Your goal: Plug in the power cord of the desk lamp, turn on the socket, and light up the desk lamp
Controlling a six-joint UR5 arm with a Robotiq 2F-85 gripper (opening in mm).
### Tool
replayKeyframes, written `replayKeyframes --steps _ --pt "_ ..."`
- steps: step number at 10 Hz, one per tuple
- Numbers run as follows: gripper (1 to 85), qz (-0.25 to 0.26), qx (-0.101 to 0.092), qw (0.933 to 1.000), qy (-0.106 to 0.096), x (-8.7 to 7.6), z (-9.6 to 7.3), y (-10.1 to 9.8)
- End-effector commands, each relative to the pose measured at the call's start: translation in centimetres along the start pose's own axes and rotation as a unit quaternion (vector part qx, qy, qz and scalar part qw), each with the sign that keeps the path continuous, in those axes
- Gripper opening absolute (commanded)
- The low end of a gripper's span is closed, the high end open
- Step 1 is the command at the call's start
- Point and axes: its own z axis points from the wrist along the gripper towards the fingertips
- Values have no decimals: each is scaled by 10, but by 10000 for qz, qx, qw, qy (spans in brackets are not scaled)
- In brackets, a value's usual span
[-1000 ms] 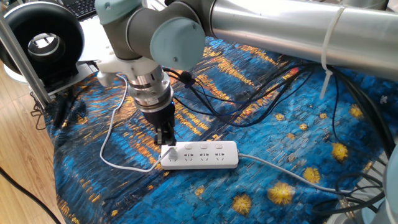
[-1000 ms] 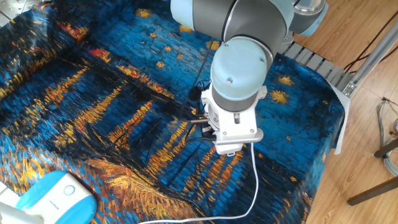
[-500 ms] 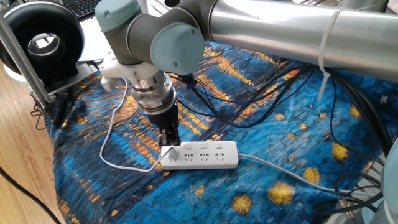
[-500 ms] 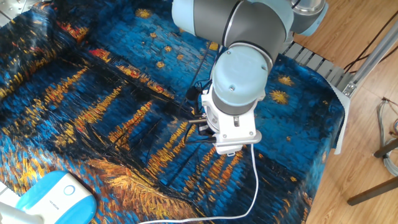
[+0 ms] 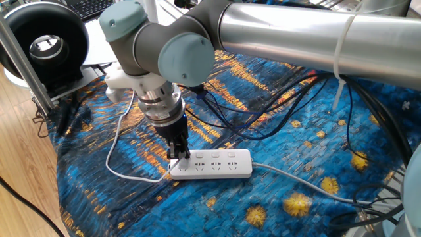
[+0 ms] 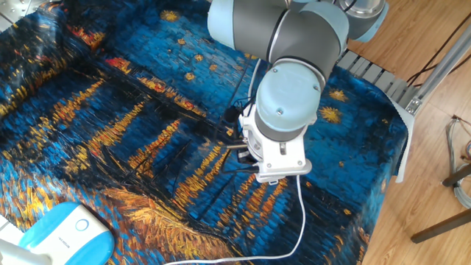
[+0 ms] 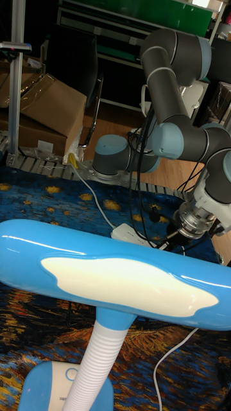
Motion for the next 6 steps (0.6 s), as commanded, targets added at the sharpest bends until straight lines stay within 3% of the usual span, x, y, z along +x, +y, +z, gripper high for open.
replayKeyframes --steps 1,3,5,6 --pt "13 25 -36 10000 -14 -2 2 1" --pt "13 35 12 10000 66 -4 -1 -1" --pt "13 122 46 9996 246 -11 -17 6" --pt "13 200 -110 9997 106 -22 -16 18"
